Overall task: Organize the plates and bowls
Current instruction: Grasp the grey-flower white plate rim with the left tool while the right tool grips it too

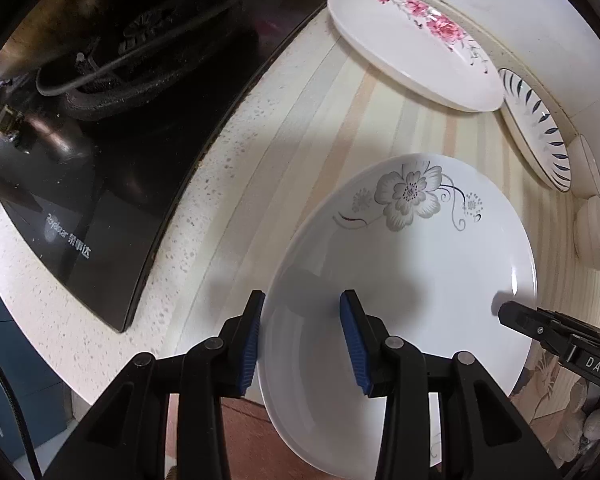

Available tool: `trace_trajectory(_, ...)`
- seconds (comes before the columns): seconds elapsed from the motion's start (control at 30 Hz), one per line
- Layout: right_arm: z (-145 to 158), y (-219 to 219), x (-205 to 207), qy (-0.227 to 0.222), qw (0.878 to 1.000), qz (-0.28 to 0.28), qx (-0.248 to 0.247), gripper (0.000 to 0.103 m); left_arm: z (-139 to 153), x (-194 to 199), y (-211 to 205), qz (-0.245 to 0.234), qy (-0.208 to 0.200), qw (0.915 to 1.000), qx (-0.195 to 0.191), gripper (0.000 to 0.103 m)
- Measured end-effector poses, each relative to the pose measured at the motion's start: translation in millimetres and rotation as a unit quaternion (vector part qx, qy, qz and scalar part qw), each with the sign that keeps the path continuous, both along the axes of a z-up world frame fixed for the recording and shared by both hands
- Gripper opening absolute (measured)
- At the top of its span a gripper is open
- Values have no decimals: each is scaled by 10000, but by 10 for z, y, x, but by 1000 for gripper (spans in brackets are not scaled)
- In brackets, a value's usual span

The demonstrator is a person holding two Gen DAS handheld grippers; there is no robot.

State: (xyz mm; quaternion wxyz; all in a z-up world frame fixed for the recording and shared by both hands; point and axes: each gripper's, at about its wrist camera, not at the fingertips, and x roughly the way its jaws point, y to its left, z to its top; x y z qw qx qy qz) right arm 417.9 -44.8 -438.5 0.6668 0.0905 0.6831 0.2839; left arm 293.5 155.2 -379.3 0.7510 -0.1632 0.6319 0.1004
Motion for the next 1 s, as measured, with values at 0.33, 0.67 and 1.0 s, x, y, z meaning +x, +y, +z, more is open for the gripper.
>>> trace_trajectory(0.33,344,-760,-137,-122,9990,-410,141,27,371,-61,-610,-409,-112,9991,-68,35)
trace_trajectory(0.67,450,-1903,-284,-151,9934,-1136,-89,27,335,191,-1475,-1163,-143,9927,-301,35)
trace_trajectory(1.0,189,-2591,-368,-24,9858,-1654,-289,27,93,417,-2085,-1795,29,9835,-231,35)
